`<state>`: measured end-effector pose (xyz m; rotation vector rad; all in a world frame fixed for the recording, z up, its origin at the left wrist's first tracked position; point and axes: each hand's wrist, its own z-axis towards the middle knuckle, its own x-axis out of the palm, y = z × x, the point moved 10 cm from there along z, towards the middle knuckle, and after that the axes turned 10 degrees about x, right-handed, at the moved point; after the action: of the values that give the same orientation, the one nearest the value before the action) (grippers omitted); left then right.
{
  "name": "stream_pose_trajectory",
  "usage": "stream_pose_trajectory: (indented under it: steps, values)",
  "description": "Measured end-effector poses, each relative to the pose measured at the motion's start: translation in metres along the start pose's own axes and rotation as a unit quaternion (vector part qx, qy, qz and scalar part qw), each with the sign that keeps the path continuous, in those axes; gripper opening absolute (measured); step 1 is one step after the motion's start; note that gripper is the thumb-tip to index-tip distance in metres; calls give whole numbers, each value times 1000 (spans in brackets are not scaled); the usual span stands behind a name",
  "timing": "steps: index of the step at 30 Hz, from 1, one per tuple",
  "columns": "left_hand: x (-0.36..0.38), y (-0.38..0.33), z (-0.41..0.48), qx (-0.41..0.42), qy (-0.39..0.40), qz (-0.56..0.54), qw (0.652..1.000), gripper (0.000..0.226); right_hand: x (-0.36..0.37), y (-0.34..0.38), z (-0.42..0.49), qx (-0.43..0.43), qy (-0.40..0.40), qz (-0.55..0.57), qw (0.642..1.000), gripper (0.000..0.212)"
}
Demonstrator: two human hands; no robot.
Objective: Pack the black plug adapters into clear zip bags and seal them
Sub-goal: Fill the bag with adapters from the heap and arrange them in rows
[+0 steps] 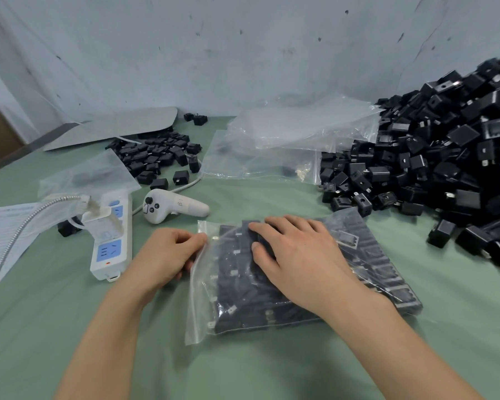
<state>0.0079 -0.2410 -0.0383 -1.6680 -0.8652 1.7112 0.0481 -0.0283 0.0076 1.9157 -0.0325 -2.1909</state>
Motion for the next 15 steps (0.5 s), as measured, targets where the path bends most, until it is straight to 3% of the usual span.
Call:
stream_pose_trajectory:
  steps: [7,12,15]
  values:
    - [2,1,-1,-6,3,-1,1000,43,0,0,0,-1,1,0,1000,49]
    - [5,8,-5,-18,66,2,998,49,-1,0,0,-1,1,1,1000,49]
    - [6,8,-6,-14,64,-9,998,47,-1,0,-1,-1,2,2,1000,49]
